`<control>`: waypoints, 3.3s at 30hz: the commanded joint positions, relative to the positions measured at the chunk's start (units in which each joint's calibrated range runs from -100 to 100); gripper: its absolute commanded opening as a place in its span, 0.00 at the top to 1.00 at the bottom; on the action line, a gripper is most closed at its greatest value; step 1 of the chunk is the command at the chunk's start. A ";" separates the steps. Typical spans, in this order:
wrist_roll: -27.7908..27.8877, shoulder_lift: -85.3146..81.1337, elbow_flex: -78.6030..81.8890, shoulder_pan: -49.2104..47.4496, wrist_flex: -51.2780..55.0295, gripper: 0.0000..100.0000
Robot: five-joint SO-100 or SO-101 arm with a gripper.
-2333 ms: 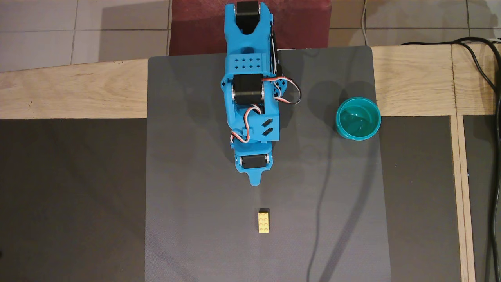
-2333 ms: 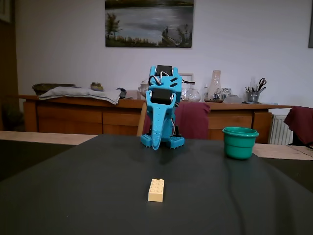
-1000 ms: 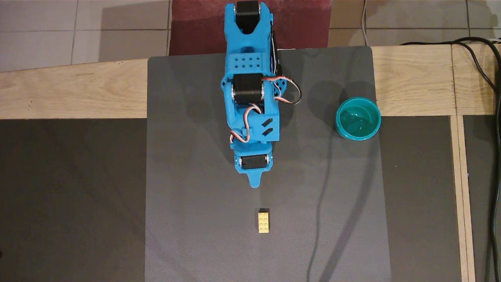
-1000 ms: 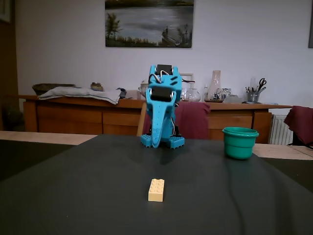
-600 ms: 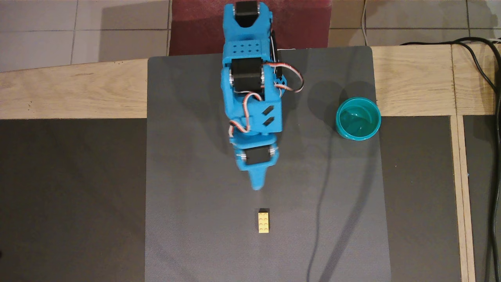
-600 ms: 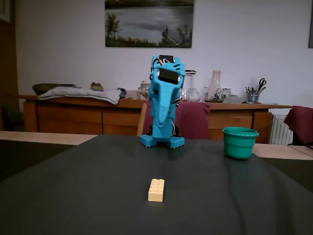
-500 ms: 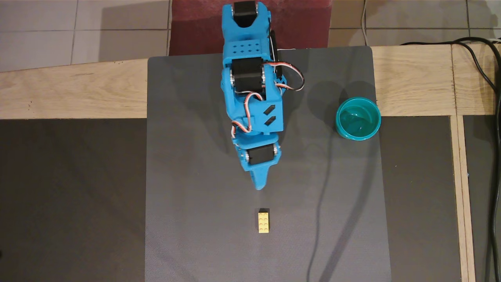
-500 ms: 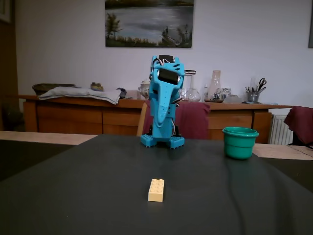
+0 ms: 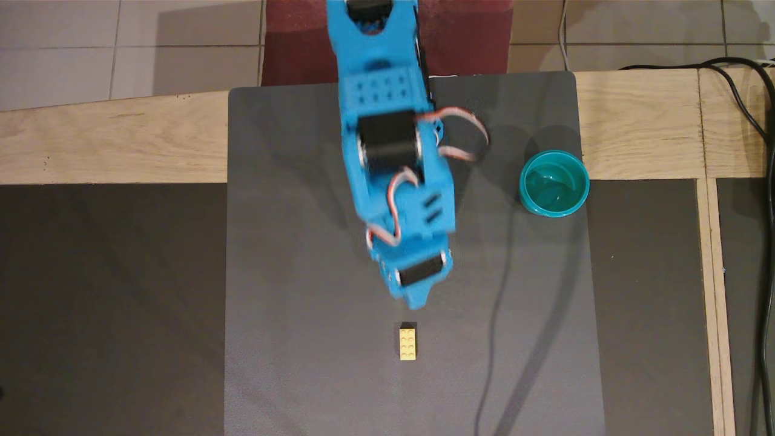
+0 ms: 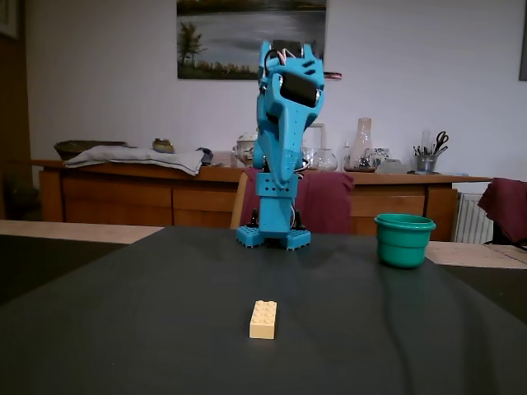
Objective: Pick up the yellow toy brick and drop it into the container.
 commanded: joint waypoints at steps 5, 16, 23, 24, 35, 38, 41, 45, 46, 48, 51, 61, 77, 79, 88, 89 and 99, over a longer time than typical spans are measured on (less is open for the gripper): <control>3.30 24.94 -21.65 -0.29 -5.00 1.00; 18.14 36.24 -21.29 1.72 -12.55 1.00; 28.76 36.66 -14.88 1.02 -12.20 1.00; 30.32 36.66 -14.07 1.02 -12.20 1.00; 36.39 36.75 -4.50 1.02 -22.86 0.99; 37.49 36.75 -2.79 1.02 -25.17 0.99; 38.74 36.75 -2.61 1.72 -25.70 0.99; 40.15 36.75 -2.34 2.34 -25.62 0.99; 40.52 36.75 -2.34 2.57 -25.62 0.97; 40.67 36.75 -2.25 3.11 -25.62 0.89; 41.30 36.75 -2.25 3.89 -25.70 0.79; 43.29 40.54 -1.07 5.36 -29.17 0.77; 43.08 50.07 -1.16 5.90 -36.28 0.84; 43.03 50.07 -1.16 5.90 -36.28 0.90; 42.97 49.48 -1.07 5.90 -33.61 1.00; 42.92 49.40 -1.62 5.74 -32.01 1.00; 36.81 35.31 -14.16 -2.61 -5.27 1.00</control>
